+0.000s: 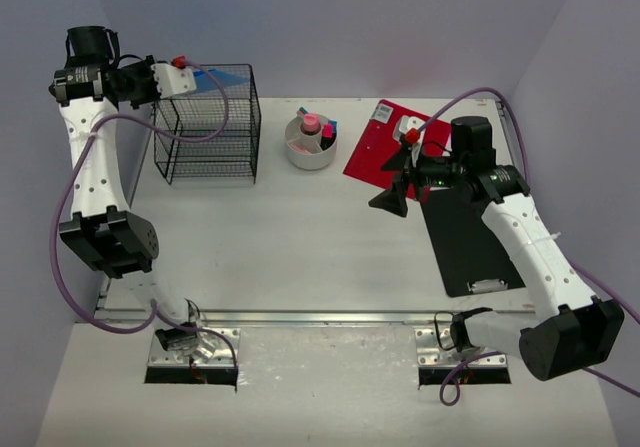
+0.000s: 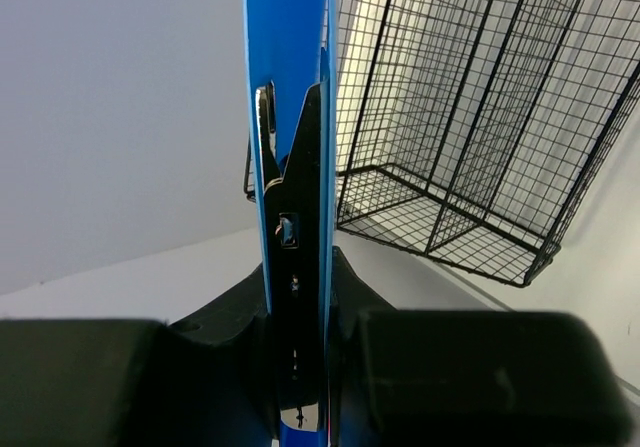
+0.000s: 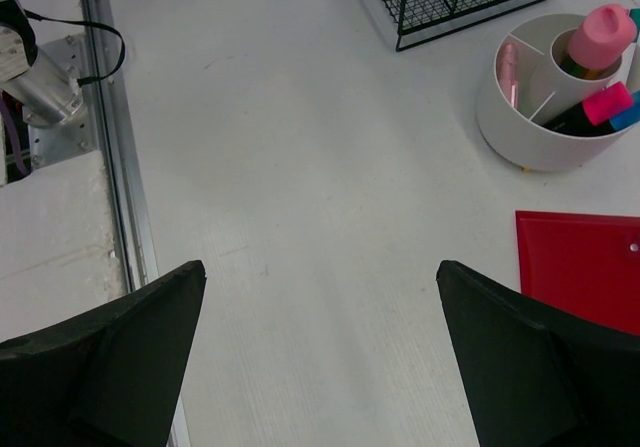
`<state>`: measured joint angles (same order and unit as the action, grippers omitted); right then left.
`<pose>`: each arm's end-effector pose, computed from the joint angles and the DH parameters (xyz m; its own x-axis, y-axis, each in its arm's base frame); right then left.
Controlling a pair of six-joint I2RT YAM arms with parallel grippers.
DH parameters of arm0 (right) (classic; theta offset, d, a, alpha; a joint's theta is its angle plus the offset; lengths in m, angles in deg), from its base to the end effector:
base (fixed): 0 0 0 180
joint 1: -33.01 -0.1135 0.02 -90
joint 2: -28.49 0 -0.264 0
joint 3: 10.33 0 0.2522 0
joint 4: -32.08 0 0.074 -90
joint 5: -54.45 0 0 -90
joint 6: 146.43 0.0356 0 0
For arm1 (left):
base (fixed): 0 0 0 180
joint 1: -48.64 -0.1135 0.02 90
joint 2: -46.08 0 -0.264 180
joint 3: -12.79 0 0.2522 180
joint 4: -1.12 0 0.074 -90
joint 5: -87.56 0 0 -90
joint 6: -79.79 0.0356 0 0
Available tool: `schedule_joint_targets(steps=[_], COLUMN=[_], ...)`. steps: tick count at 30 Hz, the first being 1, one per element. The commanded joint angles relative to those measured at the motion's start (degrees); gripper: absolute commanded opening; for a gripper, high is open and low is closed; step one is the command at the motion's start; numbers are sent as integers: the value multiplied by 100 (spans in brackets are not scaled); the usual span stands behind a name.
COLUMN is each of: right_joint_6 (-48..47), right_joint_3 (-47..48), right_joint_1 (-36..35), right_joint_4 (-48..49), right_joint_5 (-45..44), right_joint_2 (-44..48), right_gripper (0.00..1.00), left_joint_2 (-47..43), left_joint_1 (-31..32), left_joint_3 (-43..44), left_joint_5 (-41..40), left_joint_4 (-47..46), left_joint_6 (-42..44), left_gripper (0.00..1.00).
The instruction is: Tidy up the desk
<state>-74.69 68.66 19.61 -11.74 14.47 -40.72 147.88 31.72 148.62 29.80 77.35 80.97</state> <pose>0.2418 0.0857 0.3489 -0.2769 -0.2729 -0.9213 -0.8986 0.4132 0.1477 0.3501 0.0866 0.4431 0.1451 0.9281 -0.3430 0.6398 0.1764 0.7480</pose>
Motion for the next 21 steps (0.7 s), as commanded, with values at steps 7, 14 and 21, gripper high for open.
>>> schedule_joint_targets(steps=[7, 14, 21], right_joint_6=[-85, -107, -72], right_joint_3=[-54, -95, -104], right_joint_1=[48, 75, 75], right_joint_4=[111, 76, 123], right_joint_5=[125, 124, 163], right_joint_2=[62, 74, 30], right_gripper=[99, 99, 99], left_joint_2=[200, 84, 33], left_joint_1=[213, 277, 382], left_joint_3=[491, 335, -35], left_joint_5=[-249, 138, 264], left_joint_4=[-252, -1429, -2526], left_joint_6=[-118, -1301, -2150], left_gripper=[18, 57, 57])
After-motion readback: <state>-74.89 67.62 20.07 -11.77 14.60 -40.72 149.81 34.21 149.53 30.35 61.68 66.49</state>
